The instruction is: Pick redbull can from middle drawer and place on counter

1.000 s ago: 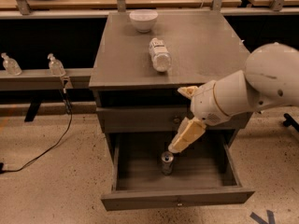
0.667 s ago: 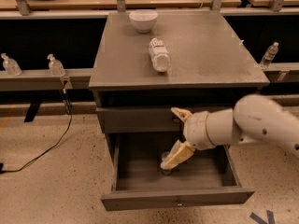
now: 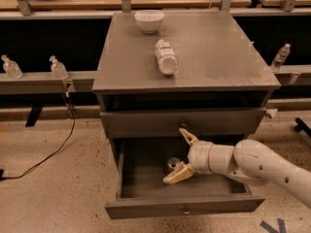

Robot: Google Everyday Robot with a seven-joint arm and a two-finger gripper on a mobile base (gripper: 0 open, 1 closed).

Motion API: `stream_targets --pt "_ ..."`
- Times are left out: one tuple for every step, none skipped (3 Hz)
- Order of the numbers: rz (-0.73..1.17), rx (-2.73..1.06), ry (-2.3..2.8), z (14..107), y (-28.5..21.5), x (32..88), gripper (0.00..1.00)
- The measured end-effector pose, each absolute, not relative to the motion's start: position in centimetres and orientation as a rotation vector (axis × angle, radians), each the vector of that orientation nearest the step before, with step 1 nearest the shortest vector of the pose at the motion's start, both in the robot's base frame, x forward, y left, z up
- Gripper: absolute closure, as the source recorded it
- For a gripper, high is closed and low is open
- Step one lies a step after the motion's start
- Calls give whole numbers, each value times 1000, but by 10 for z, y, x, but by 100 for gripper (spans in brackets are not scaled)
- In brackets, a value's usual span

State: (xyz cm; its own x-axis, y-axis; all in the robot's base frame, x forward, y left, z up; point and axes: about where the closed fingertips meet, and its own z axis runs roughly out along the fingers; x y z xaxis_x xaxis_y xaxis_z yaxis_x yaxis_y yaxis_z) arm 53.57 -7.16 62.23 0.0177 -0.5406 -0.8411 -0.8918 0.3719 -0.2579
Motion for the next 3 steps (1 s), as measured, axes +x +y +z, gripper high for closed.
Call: stream_targets --pt "516 -1193 1672 565 -75 544 0" --pt "585 -1142 1709 517 -74 546 0" --pt "609 -1119 1769 477 -77 552 0"
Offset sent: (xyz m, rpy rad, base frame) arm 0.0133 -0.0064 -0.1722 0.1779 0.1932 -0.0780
